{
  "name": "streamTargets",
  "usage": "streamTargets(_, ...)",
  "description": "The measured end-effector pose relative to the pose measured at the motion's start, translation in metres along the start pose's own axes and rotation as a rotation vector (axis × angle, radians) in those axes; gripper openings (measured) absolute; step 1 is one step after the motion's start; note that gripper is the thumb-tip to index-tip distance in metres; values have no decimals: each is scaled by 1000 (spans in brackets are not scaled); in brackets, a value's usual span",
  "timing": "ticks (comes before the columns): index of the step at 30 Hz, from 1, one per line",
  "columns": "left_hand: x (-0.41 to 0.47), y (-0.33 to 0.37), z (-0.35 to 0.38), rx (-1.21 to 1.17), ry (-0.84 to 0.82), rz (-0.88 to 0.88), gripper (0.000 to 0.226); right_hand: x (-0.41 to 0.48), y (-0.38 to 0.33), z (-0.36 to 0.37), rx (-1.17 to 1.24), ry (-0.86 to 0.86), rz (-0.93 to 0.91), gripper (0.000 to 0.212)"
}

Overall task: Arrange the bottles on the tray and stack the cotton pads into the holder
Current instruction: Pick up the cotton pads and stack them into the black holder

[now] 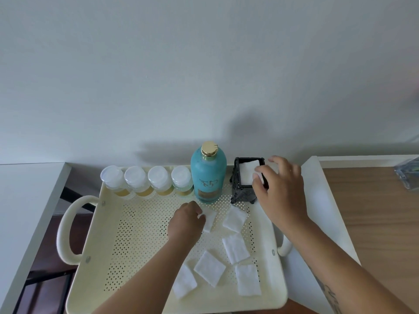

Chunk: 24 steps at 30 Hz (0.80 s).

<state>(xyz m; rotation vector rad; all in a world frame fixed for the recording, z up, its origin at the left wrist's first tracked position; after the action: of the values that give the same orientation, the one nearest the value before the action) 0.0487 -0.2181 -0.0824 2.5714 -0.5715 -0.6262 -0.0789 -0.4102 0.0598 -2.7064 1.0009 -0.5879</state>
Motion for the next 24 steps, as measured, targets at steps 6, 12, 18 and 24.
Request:
streamTargets(6,-8,-2,-8,-180,33,26,9,-2,2,15,-75,-110,-22,29)
streamTargets(12,-22,-1,-21,-582,-24,-50,11,-3,3,21,-78,-140,-27,40)
streamTargets(18,-37,17,-33,-865,-134,-71,17,-6,-2,12,1,-70,-64,30)
streamTargets(24,-46,38,-39,-995,-240,0,17,-40,-25,-22,313,130,-89,10)
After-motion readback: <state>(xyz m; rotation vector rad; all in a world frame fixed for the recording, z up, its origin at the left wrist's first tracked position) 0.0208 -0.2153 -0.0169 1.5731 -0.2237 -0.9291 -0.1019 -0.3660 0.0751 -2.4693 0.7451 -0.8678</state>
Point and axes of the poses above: each hand's wrist, its own x-axis towards the middle knuckle, its own z-axis out of the palm, y = z × x, the point moved 8 cm from there along x, towards the middle knuckle, and after that the axes turned 1 degree about y, right-handed, at the moved point
